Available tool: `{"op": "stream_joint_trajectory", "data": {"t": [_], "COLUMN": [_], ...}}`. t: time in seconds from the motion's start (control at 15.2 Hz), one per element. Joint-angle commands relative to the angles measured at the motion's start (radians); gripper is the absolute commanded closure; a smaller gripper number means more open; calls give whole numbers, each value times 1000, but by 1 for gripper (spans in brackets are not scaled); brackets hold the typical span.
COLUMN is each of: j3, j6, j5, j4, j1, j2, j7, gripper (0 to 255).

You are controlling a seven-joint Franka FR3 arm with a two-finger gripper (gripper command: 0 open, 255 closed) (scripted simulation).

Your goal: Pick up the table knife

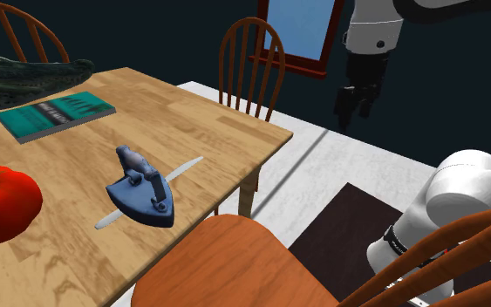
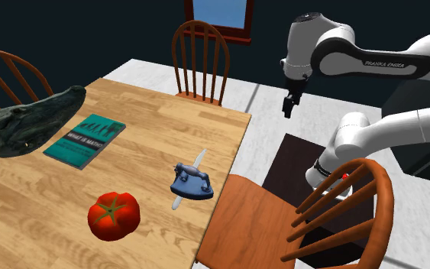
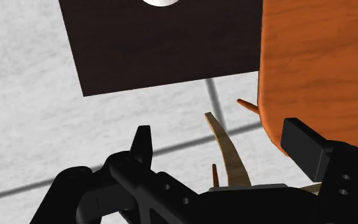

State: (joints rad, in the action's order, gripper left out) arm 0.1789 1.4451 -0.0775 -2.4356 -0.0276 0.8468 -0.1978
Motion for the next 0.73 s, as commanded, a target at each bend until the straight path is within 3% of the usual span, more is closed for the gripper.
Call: {"op": "stream_joint_trajectory", "data": {"t": [0.0, 0.66], "j3": [57, 350], "j6": [4, 108], "j5": [-58, -291], "j4": [-1, 81], "j1": [-4, -65], "j2": [4, -102], "j7": [-108, -614], "gripper": [0, 0]}}
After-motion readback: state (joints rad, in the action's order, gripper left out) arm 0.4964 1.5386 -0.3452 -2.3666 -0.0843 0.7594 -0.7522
